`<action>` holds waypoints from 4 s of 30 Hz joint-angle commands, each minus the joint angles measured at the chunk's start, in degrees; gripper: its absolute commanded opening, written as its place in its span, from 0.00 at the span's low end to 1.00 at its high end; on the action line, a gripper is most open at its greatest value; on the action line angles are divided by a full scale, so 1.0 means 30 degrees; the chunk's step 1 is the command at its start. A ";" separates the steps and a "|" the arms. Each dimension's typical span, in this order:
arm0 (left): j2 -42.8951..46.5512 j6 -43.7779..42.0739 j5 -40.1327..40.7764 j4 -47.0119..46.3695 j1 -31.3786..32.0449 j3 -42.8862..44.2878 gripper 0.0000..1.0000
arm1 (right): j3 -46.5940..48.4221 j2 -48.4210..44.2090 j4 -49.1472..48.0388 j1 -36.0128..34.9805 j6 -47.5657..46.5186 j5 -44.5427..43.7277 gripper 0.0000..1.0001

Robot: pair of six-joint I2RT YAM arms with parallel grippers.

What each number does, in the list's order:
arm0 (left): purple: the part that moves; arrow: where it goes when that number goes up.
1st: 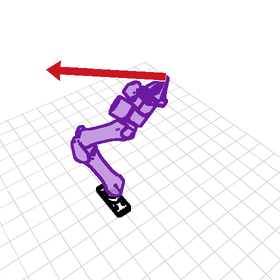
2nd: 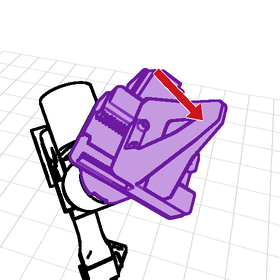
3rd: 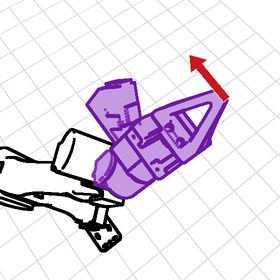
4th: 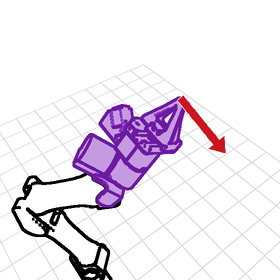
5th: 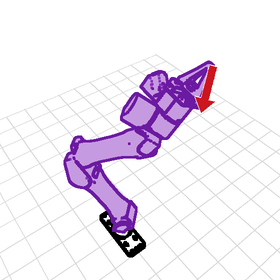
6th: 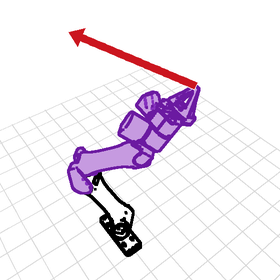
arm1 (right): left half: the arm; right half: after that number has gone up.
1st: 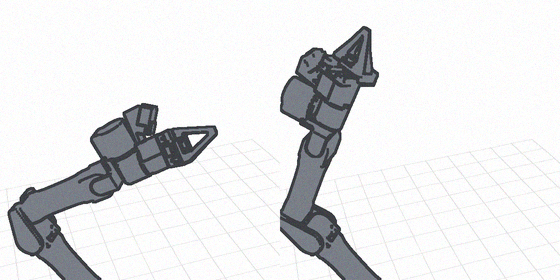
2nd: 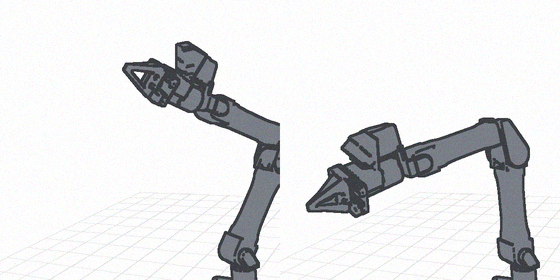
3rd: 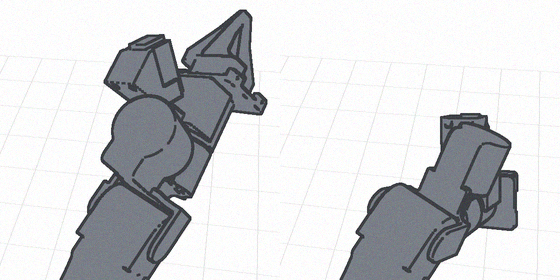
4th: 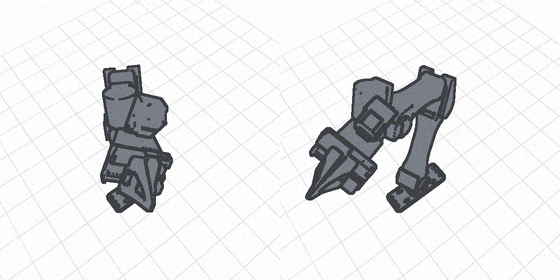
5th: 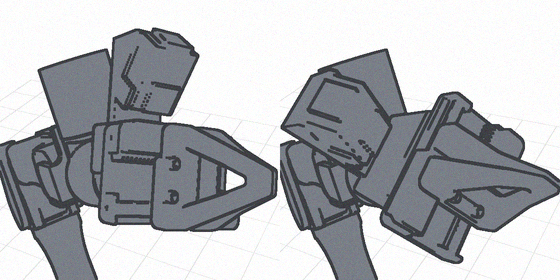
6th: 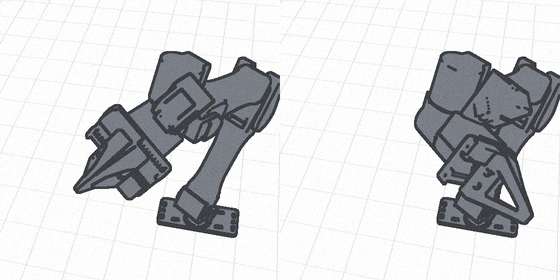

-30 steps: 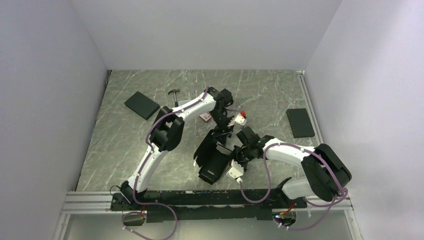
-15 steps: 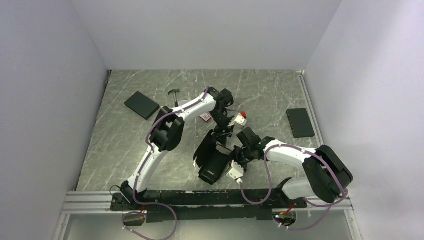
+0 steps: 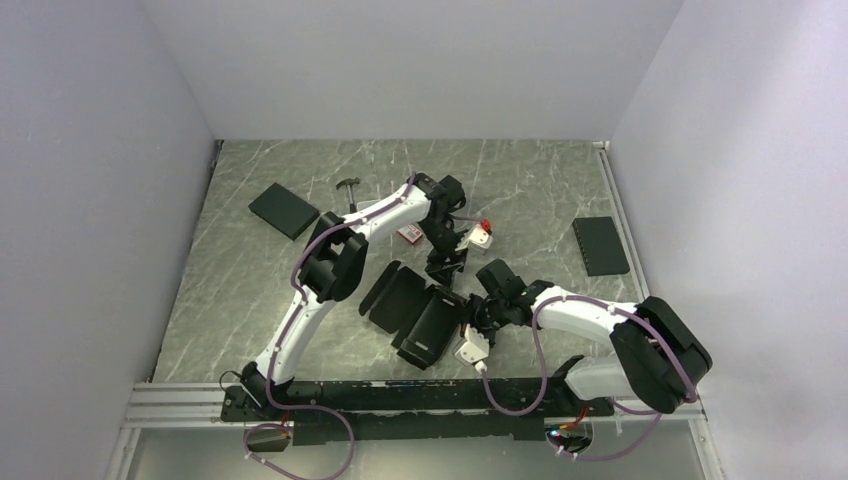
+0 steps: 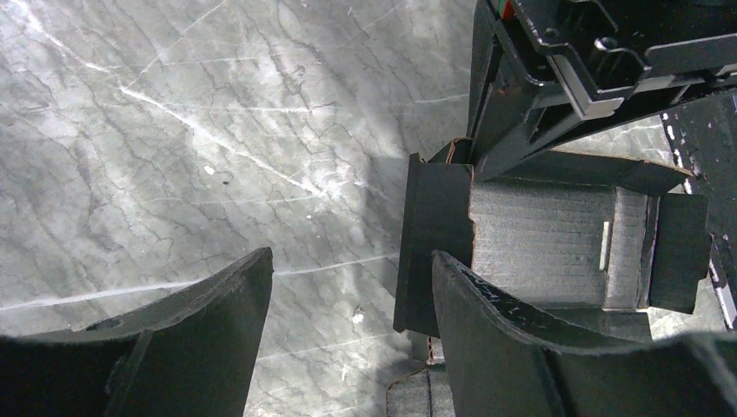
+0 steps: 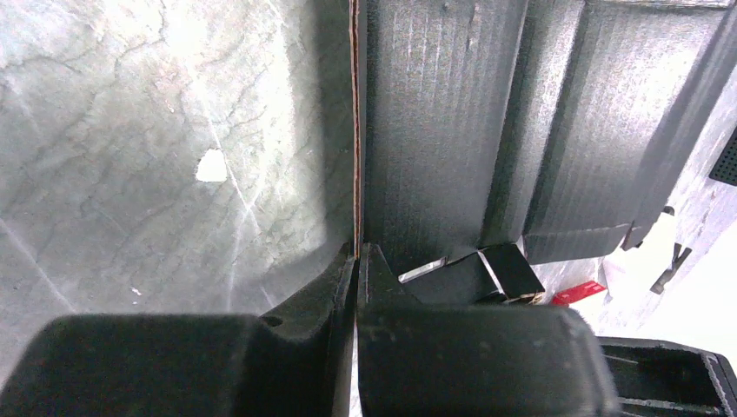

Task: Fold the paper box
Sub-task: Fold the paper box at the center of the board.

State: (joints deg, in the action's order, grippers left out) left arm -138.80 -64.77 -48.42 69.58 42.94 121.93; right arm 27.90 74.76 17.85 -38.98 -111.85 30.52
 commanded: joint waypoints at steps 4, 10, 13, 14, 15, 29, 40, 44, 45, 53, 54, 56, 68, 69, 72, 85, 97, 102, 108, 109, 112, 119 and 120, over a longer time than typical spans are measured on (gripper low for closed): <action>0.0967 -0.0317 -0.0432 -0.0148 0.0232 0.0010 0.72 | -0.0101 -0.0341 -0.0135 -0.0159 -0.0032 -0.0125 0.00; 0.2247 0.2436 0.0254 -0.2904 -0.0207 -0.0535 0.73 | -0.0221 -0.0355 -0.0225 -0.0159 0.0197 -0.0126 0.00; 0.3781 0.5276 0.0787 -0.5782 -0.0780 -0.1792 0.75 | -0.0204 -0.0365 -0.0199 -0.0160 0.0388 -0.0067 0.00; 0.4361 0.6383 0.1137 -0.6768 -0.1008 -0.2352 0.75 | -0.0209 -0.0365 -0.0179 -0.0160 0.0449 -0.0030 0.00; 0.4968 0.7543 0.1701 -0.7906 -0.1246 -0.2993 0.76 | -0.0239 -0.0377 -0.0203 -0.0160 0.0508 -0.0033 0.00; 1.4531 2.3937 1.0579 -1.3142 -0.5187 -1.5968 0.87 | -0.0422 -0.0398 -0.0495 -0.0160 0.0894 0.0189 0.00; 1.4753 2.7696 0.7650 -1.4427 -0.7106 -1.9843 0.86 | -0.0358 -0.0268 -0.0543 -0.0148 0.1333 0.0095 0.00; 1.3877 2.8153 0.5240 -1.5637 -0.7431 -2.0337 0.81 | -0.0394 -0.0197 -0.0706 -0.0153 0.1413 0.0130 0.00; 1.3691 2.8300 0.4624 -1.5921 -0.7476 -2.0435 0.79 | -0.0409 -0.0191 -0.0705 -0.0152 0.1427 0.0155 0.00; 1.2664 2.8416 0.3024 -1.6167 -0.7767 -2.0906 0.73 | -0.0454 -0.0125 -0.0837 -0.0160 0.1602 0.0197 0.00; 1.2554 2.8402 0.2904 -1.6156 -0.7778 -2.0924 0.72 | -0.0438 -0.0105 -0.0809 -0.0160 0.1601 0.0204 0.00; 1.2393 2.8465 0.2770 -1.6183 -0.7781 -2.1013 0.70 | -0.0398 -0.0043 -0.0793 -0.0159 0.1625 0.0224 0.00; 1.2190 2.8803 0.2119 -1.6461 -0.7779 -2.1466 0.64 | -0.0376 0.0021 -0.0705 -0.0160 0.1702 0.0325 0.00; 1.2169 2.8861 0.2018 -1.6573 -0.7779 -2.1495 0.63 | -0.0366 0.0012 -0.0730 -0.0160 0.1698 0.0337 0.00; 1.2220 2.9129 0.1662 -1.6910 -0.7779 -2.1647 0.58 | -0.0393 -0.0043 -0.0761 -0.0160 0.1730 0.0359 0.00; 1.2592 3.0063 0.0375 -1.8081 -0.7779 -2.2071 0.51 | -0.0449 -0.0090 -0.0952 -0.0146 0.1903 0.0318 0.00; 1.2734 2.9843 0.0785 -1.7031 -0.6577 -2.0740 0.00 | 0.0045 0.0187 -0.0996 -0.0160 0.3012 0.0766 0.00; 1.3391 2.8609 0.2680 -1.4999 -0.5823 -1.9223 0.00 | 0.0190 0.0362 -0.1249 -0.0132 0.3599 0.0733 0.00; 1.3805 2.6971 0.3750 -1.3336 -0.5114 -1.7981 0.00 | 0.0347 0.0586 -0.1499 0.0113 0.4291 0.0478 0.08; 1.3766 2.6779 0.3873 -1.3173 -0.5000 -1.7859 0.00 | 0.0413 0.0636 -0.1386 0.0199 0.4295 0.0463 0.13; 1.3435 2.6239 0.4287 -1.2581 -0.4755 -1.7245 0.00 | 0.0668 0.0597 -0.0789 0.0478 0.4325 0.0590 0.30; 1.2875 2.5168 0.5563 -1.1565 -0.4586 -1.6098 0.00 | 0.3746 0.0164 0.4830 0.1855 0.4163 0.3045 0.60; 1.2885 2.5063 0.5710 -1.1475 -0.4586 -1.5979 0.00 | 0.4357 0.0096 0.6026 0.2087 0.4001 0.3669 0.62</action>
State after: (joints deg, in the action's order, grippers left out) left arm -99.35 13.76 -34.39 32.58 28.93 70.76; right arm 33.85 75.92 21.91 -34.85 -99.35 33.54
